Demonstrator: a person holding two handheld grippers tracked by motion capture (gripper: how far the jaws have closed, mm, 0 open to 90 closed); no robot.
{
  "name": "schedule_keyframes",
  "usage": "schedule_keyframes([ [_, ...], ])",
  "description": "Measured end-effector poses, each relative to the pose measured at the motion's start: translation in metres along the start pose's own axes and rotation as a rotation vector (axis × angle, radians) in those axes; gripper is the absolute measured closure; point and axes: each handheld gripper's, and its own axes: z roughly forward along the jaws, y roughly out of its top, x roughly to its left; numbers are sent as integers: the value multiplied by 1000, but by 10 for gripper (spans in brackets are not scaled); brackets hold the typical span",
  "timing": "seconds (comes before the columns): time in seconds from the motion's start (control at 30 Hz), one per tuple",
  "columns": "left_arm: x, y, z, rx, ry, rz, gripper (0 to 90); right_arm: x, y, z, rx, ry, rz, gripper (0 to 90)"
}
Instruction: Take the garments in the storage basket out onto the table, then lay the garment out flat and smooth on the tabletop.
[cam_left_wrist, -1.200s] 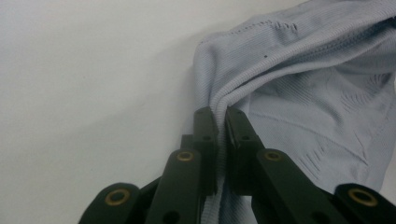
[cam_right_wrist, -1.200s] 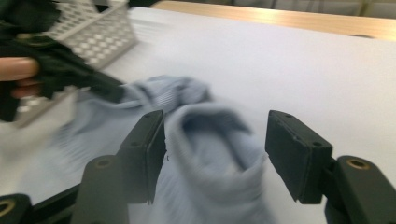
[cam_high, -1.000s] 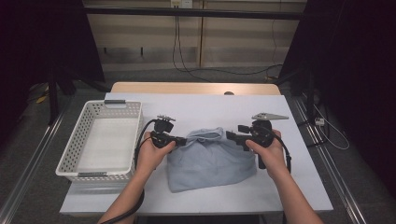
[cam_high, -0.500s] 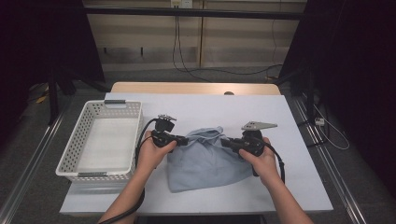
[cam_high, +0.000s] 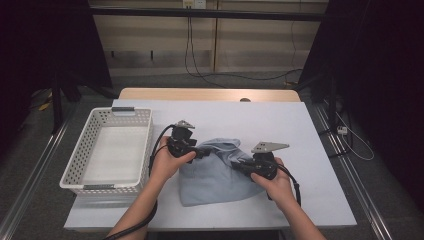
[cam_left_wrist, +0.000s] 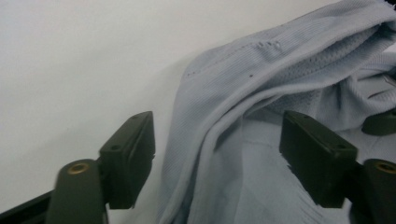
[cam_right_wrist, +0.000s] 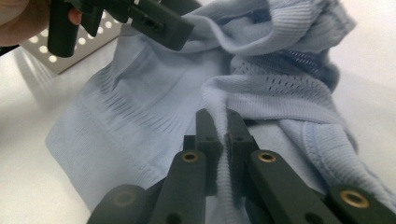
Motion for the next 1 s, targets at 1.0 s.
schedule_keyframes([
  [1.0,-24,18,23,23,6,154,398,17,-14,1,25,56,-17,876],
])
